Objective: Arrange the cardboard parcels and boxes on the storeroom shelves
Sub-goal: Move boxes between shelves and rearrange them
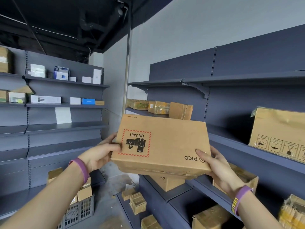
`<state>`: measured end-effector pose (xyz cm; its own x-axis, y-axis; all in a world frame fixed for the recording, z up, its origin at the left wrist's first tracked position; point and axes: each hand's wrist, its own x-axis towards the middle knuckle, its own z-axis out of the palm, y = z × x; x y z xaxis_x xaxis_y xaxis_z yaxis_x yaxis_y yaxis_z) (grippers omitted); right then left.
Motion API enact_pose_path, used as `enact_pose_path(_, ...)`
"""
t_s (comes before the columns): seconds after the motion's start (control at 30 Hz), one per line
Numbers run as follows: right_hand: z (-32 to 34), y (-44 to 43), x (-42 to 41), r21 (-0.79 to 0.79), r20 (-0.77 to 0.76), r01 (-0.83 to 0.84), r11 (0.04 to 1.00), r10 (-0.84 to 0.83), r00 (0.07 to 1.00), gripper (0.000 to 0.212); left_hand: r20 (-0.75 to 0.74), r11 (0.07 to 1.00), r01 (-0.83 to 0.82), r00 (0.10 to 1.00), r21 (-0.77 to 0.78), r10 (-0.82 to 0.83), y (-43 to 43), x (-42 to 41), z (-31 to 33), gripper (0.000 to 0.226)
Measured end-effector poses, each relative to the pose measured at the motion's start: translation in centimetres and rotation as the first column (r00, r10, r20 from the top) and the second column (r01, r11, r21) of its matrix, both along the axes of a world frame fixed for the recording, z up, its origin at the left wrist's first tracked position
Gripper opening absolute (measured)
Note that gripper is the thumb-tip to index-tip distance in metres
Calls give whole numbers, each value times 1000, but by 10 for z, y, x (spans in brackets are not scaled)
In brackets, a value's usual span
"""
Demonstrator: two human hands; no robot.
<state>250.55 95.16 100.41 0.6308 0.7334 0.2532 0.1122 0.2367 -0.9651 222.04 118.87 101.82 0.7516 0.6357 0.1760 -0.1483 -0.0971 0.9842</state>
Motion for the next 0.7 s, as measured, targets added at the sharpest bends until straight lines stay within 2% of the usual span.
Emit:
enact_pose_path(0.07,-4,-1,2,5,-19,-41,999,41,999,85,-38,998,-68,997,-1,68,1,2,4,107)
enact_pose_path(0.1,-6,-2,3,9,-29,-50,999,51,998,88,-66,995,-96,993,5,96,1,2,7,107)
enact_pose_path(0.2,-11,-5,4,-2,-35,-59,998,59,998,79,-114,986,-158,980,47,162,-1,4,15,91)
enact_pose_path(0.37,-19,-5,5,-81,104,4,997,5,995,60,-152,975,-208,964,72,217,-9,5,19,88)
enact_pose_path(0.53,-20,-7,-2,-146,241,70,987,-33,970,61,-127,972,-236,964,4,234,-8,6,17,40)
enact_pose_path(0.6,-19,-10,-7,-144,242,41,989,-5,970,74,-86,973,-226,971,-47,221,-5,4,14,28)
enact_pose_path(0.67,-21,-10,-7,-103,176,0,995,19,984,103,-51,970,-227,974,-87,223,-4,3,11,19)
enact_pose_path(0.7,-22,-9,-5,-74,128,-21,997,31,991,108,-42,970,-223,975,-100,220,-4,2,10,17)
